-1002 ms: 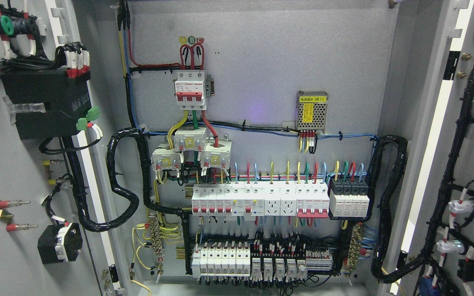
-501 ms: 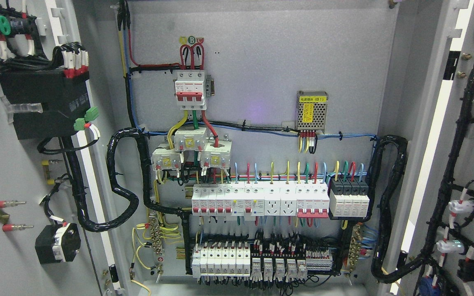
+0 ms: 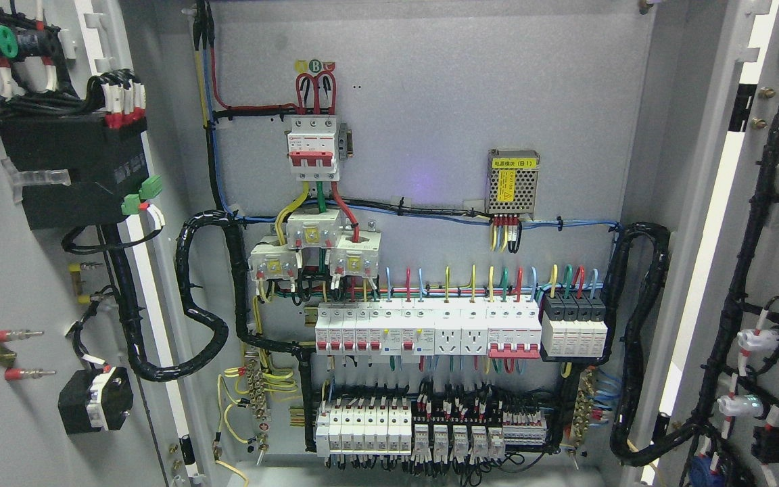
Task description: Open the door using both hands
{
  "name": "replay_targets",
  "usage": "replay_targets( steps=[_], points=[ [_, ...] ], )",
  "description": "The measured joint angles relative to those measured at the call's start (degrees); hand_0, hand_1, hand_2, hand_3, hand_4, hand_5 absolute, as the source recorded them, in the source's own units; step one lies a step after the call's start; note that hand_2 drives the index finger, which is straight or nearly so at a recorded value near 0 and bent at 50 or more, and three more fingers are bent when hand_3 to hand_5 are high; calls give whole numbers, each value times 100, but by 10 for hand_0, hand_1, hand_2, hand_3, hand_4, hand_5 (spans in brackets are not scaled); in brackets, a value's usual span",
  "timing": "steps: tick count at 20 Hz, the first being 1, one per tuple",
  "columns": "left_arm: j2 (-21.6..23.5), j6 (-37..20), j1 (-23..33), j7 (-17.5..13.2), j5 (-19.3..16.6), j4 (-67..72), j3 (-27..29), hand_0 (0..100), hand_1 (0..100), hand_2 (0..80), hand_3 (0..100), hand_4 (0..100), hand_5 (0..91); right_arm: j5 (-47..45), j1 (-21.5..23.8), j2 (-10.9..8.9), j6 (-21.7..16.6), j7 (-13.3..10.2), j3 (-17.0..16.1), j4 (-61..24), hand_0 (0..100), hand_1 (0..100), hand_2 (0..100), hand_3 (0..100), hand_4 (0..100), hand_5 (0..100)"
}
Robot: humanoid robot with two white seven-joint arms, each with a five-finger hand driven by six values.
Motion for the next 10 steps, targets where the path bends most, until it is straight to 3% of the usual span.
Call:
replay_targets(
  steps=[6, 10],
  points=[
    [0, 0, 14, 0, 2, -79, 0, 0, 0, 0, 0, 0, 0, -5, 17, -12, -10, 0, -103, 69, 385, 0, 0, 0, 0, 0],
    [-6, -3, 309, -13, -9, -477, 0, 0, 0, 0, 0, 0, 0, -21, 42, -31, -27, 9, -218, 131, 384, 0, 0, 0, 0, 0]
  ],
)
